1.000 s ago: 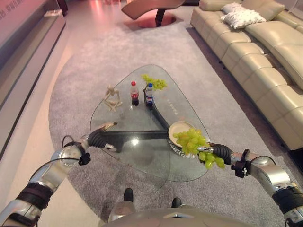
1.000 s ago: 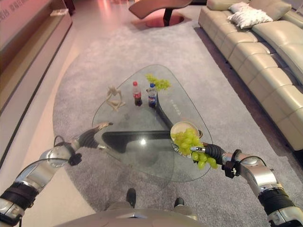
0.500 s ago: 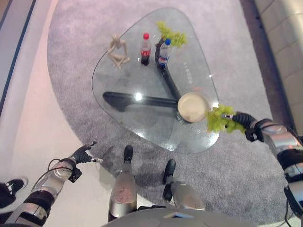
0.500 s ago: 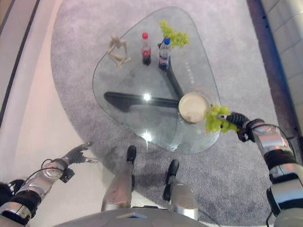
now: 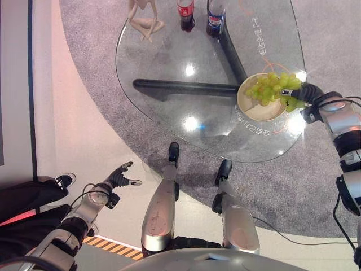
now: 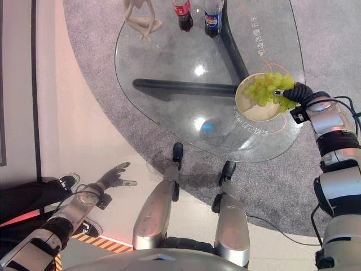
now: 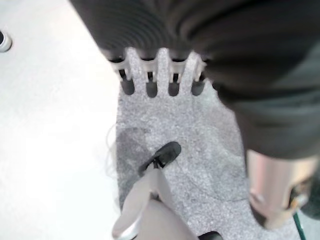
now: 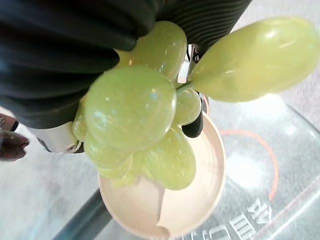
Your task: Pick up fruits into the plate
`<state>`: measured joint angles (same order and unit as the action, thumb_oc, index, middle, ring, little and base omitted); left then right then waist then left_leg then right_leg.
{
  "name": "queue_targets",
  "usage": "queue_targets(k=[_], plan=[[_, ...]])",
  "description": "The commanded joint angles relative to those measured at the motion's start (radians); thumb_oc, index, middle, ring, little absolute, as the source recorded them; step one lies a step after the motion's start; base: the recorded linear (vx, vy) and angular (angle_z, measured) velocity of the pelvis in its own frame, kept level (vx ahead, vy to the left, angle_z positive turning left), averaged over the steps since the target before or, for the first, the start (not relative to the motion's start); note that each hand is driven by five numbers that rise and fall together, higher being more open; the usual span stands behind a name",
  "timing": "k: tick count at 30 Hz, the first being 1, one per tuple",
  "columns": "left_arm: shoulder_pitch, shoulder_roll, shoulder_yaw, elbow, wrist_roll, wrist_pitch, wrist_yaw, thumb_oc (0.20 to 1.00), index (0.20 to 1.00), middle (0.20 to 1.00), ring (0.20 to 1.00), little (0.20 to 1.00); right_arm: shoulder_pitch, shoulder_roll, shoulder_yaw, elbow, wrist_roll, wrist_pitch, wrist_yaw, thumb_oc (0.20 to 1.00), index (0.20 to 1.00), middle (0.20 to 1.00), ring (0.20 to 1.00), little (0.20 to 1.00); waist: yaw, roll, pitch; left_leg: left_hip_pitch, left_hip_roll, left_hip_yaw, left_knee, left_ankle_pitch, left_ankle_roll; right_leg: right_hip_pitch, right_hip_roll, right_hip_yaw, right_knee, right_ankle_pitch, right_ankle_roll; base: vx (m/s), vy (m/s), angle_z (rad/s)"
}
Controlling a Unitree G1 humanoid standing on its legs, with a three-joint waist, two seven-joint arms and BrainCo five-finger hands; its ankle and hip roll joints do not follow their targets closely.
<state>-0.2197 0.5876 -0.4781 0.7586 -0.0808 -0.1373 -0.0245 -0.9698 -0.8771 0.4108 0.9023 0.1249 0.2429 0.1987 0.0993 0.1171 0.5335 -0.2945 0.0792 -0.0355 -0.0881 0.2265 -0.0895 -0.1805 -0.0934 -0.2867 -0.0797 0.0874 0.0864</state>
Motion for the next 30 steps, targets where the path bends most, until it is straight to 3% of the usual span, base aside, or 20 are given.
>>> queue_targets(k=[1, 9, 16, 18, 19, 20, 30], plan=[[-0.025, -0.011, -0.030, -0.014, -0.049, -0.023, 0.014, 1.000, 1.000, 1.000, 1.000, 1.000, -0.140, -0.067, 0.096, -0.007, -0.035, 0.025, -0.036, 0.200, 0.200, 0.200, 0.200, 0.200, -0.006, 0.003, -0.013, 0.000, -0.069, 0.024, 0.017, -0.086, 0.025, -0.142, 0.000, 0.047, 0.185, -0.045, -0.009, -0.04, 0.022, -0.07], [-0.029, 0.013, -0.062, -0.105, -0.097, -0.019, 0.028, 1.000, 1.000, 1.000, 1.000, 1.000, -0.219, -0.058, 0.136, 0.035, -0.112, 0.061, -0.072, 0.200, 0.200, 0.200, 0.200, 0.200, 0.006, 0.047, -0.013, -0.065, -0.081, 0.035, 0.020, -0.063, 0.026, -0.222, -0.014, 0.045, 0.219, -0.045, -0.004, -0.04, 0.032, -0.04], [-0.026, 0.004, -0.072, -0.107, -0.108, -0.027, 0.031, 1.000, 1.000, 1.000, 1.000, 1.000, -0.250, -0.043, 0.163, 0.062, -0.167, 0.075, -0.074, 0.200, 0.200, 0.200, 0.200, 0.200, 0.012, 0.060, -0.013, -0.079, -0.084, 0.039, 0.022, -0.058, 0.027, -0.240, -0.018, 0.043, 0.227, -0.046, -0.003, -0.01, 0.012, -0.02], [-0.027, 0.001, -0.073, -0.109, -0.112, -0.027, 0.033, 1.000, 1.000, 1.000, 1.000, 1.000, -0.247, -0.036, 0.168, 0.055, -0.200, 0.086, -0.059, 0.438, 0.438, 0.438, 0.438, 0.438, 0.012, 0.060, -0.013, -0.083, -0.085, 0.039, 0.023, -0.057, 0.028, -0.245, -0.019, 0.043, 0.230, -0.045, -0.003, 0.00, 0.000, 0.00], [-0.031, 0.000, -0.074, -0.115, -0.113, -0.022, 0.034, 1.000, 1.000, 1.000, 1.000, 1.000, -0.244, -0.030, 0.175, 0.052, -0.211, 0.086, -0.056, 0.787, 0.787, 0.787, 0.787, 0.787, 0.012, 0.059, -0.013, -0.085, -0.085, 0.041, 0.024, -0.057, 0.029, -0.248, -0.019, 0.043, 0.231, -0.045, -0.003, 0.00, 0.000, 0.00], [-0.037, -0.003, -0.074, -0.115, -0.111, -0.017, 0.032, 1.000, 1.000, 1.000, 1.000, 1.000, -0.236, -0.023, 0.181, 0.046, -0.235, 0.086, -0.049, 1.000, 1.000, 1.000, 1.000, 1.000, 0.013, 0.056, -0.013, -0.086, -0.085, 0.041, 0.025, -0.057, 0.030, -0.250, -0.019, 0.042, 0.233, -0.044, -0.002, 0.00, 0.000, 0.00], [-0.076, -0.017, -0.076, -0.118, -0.101, 0.009, 0.032, 1.000, 1.000, 1.000, 1.000, 1.000, -0.143, 0.054, 0.205, 0.009, -0.328, 0.130, -0.064, 1.000, 1.000, 1.000, 1.000, 1.000, 0.008, 0.026, -0.013, -0.078, -0.082, 0.047, 0.033, -0.065, 0.037, -0.242, -0.014, 0.044, 0.229, -0.034, 0.001, 0.00, 0.000, 0.00]])
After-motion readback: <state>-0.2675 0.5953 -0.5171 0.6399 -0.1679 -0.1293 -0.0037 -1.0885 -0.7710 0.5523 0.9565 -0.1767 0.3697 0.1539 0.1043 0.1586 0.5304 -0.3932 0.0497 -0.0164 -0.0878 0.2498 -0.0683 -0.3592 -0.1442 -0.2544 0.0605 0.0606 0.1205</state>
